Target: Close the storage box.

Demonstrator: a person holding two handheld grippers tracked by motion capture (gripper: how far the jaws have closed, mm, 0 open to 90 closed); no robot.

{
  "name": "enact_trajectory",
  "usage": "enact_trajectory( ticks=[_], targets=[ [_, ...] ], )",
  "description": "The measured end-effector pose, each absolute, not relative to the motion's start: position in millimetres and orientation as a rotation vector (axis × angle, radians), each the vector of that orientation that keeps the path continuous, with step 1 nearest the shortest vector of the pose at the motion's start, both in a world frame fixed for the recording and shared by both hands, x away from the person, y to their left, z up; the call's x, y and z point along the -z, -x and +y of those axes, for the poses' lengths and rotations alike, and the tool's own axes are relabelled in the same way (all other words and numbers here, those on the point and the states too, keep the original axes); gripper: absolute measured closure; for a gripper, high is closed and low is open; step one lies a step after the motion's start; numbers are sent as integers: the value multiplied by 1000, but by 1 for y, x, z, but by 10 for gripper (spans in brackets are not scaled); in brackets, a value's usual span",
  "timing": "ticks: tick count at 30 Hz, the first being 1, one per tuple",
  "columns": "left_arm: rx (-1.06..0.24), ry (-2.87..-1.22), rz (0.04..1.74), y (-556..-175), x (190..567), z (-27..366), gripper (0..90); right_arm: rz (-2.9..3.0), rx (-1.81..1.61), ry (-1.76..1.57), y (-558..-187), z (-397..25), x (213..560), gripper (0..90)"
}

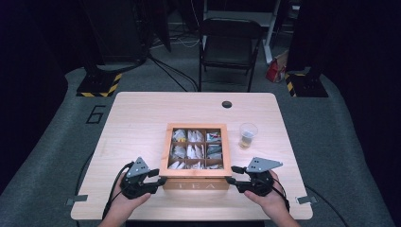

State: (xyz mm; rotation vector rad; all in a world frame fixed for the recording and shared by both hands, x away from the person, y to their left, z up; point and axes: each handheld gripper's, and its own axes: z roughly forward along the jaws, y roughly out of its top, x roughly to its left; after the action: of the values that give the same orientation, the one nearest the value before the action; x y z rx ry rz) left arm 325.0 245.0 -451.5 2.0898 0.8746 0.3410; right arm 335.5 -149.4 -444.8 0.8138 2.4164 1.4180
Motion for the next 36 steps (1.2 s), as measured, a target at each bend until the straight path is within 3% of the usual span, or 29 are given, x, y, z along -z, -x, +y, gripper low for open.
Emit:
enact_trajectory(
  ticks=[7, 36],
  targets=[
    [-285, -2094, 875, -327, 453, 250, 539, 2407, -1408, -823, -338, -152, 444, 517],
    [-366, -1984, 963, -355, 428, 270, 497, 2327, -1371, -964, -354, -172, 442, 507]
  ],
)
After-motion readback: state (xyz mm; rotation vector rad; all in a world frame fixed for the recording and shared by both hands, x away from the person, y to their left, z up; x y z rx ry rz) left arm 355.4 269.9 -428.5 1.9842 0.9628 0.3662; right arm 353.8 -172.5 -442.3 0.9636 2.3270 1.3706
